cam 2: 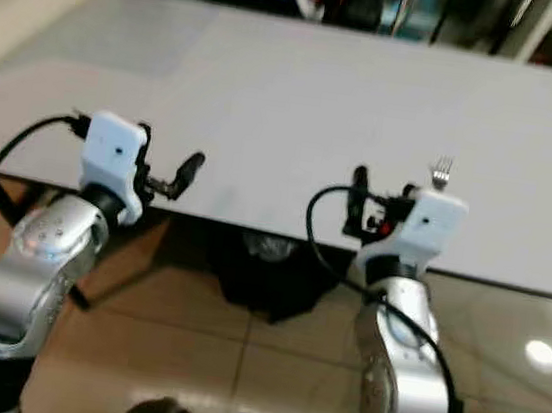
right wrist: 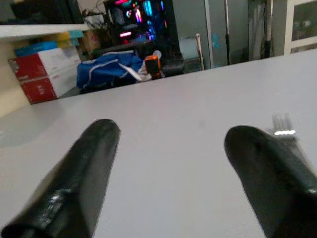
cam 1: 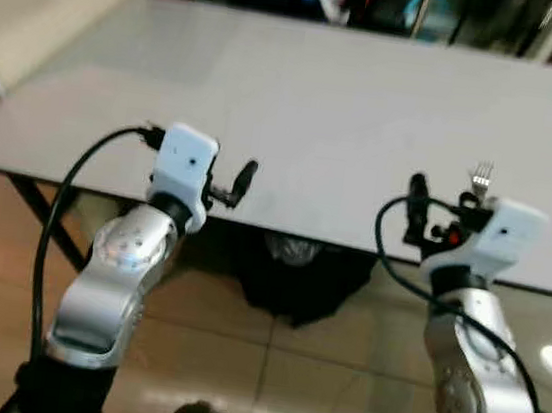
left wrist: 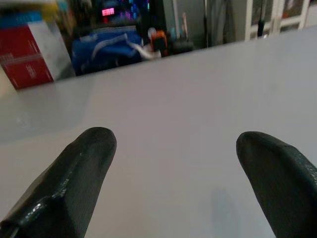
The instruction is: Setting the table
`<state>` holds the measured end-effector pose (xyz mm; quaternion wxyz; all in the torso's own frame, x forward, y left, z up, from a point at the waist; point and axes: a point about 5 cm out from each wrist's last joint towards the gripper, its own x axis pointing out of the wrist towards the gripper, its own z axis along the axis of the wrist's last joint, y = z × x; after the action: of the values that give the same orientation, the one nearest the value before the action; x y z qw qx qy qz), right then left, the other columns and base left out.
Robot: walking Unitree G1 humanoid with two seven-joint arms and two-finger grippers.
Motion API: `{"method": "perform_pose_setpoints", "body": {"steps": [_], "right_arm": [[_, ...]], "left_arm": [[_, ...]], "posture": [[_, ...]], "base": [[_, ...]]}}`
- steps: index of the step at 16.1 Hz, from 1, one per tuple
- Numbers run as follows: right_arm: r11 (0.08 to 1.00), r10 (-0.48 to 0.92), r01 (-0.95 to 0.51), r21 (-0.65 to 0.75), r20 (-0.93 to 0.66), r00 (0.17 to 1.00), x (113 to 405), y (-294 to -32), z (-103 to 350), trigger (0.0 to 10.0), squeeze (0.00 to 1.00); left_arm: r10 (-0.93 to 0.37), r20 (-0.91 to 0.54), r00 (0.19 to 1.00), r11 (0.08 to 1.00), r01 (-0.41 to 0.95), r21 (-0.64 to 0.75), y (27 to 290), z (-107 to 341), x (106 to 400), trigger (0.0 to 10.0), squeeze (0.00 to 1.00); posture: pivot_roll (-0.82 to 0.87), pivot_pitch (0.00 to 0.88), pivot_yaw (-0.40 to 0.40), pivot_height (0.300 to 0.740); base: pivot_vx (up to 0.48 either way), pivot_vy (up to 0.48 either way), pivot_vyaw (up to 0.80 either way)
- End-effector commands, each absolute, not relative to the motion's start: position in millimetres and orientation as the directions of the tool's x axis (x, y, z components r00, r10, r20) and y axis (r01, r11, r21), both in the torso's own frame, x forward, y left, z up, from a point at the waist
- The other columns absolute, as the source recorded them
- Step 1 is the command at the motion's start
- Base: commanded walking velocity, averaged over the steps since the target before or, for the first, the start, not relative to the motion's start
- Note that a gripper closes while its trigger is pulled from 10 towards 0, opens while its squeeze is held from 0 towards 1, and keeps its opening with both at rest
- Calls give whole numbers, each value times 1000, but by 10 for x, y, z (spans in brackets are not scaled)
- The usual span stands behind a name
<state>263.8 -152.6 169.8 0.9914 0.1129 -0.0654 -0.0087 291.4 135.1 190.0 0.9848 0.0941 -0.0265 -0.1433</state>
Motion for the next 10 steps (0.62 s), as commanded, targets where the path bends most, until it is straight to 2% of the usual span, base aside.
{"method": "perform_pose_setpoints", "body": {"steps": [1,2,3,6,10], "right_arm": [[973,9,-38,229,124,992,2650,-1428,1729,10000,1000],[972,34,-57,227,107,994,2674,-1399,1705,10000,0],[974,52,-72,216,97,994,2720,-1386,1686,10000,0],[975,74,-87,206,69,995,2857,-1391,1656,10000,0],[975,79,-88,206,50,996,2978,-1315,1657,10000,0]], "left_arm": [[-254,31,967,949,243,202,1409,1926,2942,10000,1000],[-250,26,968,948,240,208,1398,1929,2962,10000,196],[-244,22,970,949,234,213,1393,1932,2974,10000,0],[-200,36,979,956,187,228,1441,1959,2983,10000,0],[-160,57,985,963,143,230,1536,1993,3003,10000,0]], "posture": [[119,9,8,740],[131,2,3,740],[144,0,-9,740],[182,0,-42,740],[173,0,-47,740]], "base": [[0,480,-800],[0,480,-800],[0,480,-800],[0,480,-800],[0,480,-791]]}}
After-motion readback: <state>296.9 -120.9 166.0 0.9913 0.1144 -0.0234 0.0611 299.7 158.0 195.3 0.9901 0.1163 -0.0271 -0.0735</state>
